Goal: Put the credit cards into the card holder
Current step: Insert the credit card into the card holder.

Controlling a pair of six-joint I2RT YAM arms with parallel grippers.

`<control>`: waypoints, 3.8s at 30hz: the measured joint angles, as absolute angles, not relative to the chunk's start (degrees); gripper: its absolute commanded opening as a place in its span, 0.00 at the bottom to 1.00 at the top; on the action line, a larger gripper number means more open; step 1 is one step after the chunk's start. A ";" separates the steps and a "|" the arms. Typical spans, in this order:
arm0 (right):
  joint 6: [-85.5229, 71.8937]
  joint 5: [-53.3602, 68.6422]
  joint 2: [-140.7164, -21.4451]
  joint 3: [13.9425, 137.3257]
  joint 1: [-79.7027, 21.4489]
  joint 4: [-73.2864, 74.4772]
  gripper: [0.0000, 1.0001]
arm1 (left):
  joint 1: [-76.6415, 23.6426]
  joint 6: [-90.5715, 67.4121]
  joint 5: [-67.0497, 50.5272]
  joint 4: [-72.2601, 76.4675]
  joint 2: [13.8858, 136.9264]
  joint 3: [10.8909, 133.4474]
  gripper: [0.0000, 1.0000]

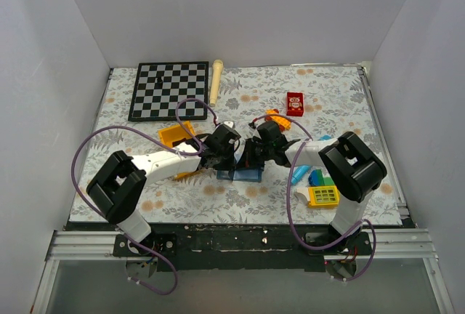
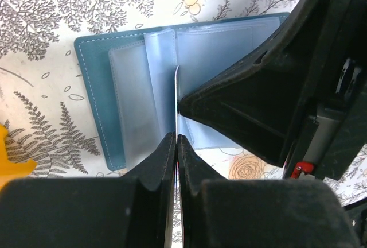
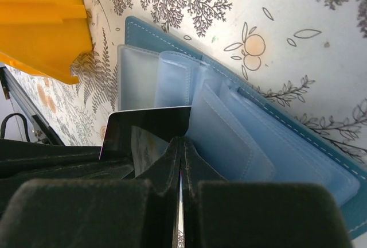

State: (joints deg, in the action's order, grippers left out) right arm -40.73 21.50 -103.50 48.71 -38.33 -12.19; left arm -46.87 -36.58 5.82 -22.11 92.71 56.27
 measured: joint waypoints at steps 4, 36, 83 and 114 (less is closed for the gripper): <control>-40.56 19.86 -101.80 47.22 -38.33 -12.05 0.01 | -46.85 -36.69 5.96 -21.12 93.27 56.27 0.00; -38.79 12.80 -95.29 43.29 -38.26 -7.40 0.01 | -46.19 -37.60 16.80 -32.60 87.26 57.36 0.00; -35.70 7.40 -76.40 40.60 -36.67 4.64 0.53 | -48.93 -34.50 4.45 -19.62 80.71 58.17 0.00; -59.51 38.17 -61.67 26.09 -23.73 -45.76 0.43 | -39.07 -50.00 -30.61 25.52 68.69 40.12 0.00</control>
State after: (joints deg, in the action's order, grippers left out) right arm -59.51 38.17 -61.67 26.09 -23.73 -45.76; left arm -39.07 -50.00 -30.61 25.52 68.69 40.12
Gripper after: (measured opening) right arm 0.517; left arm 0.013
